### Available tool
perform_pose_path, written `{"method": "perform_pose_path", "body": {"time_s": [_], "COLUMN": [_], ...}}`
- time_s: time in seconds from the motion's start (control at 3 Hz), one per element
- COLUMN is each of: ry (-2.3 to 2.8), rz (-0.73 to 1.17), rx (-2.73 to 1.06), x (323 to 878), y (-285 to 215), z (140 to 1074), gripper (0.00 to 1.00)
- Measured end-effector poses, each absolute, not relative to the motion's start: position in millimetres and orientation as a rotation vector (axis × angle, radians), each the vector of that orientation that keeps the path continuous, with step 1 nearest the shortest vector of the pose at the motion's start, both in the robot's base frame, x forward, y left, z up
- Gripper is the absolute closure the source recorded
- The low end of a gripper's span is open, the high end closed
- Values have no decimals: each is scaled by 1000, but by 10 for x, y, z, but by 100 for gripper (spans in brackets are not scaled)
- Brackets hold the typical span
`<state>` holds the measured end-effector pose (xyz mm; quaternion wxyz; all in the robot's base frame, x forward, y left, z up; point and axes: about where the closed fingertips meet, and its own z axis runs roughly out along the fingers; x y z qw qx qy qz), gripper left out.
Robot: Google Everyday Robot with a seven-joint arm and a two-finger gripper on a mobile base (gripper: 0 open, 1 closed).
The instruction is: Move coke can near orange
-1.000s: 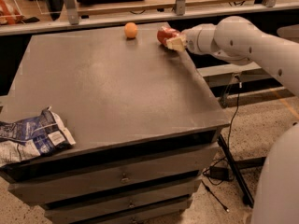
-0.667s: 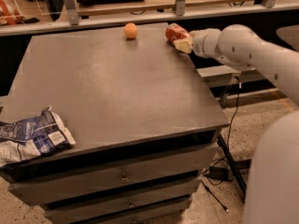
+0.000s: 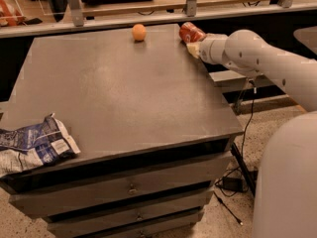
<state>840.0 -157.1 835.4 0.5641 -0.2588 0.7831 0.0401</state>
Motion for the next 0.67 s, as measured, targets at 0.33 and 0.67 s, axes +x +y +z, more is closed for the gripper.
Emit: {"method": "perform_pose_path", "body": {"time_s": [0.33,0.67], "ry": [1843,1844], "rz": [96,96], "rx": [-611,-611], "x": [8482,8482], "y": [-1501,-1502], "z": [8175,8265], "gripper": [100,82]}}
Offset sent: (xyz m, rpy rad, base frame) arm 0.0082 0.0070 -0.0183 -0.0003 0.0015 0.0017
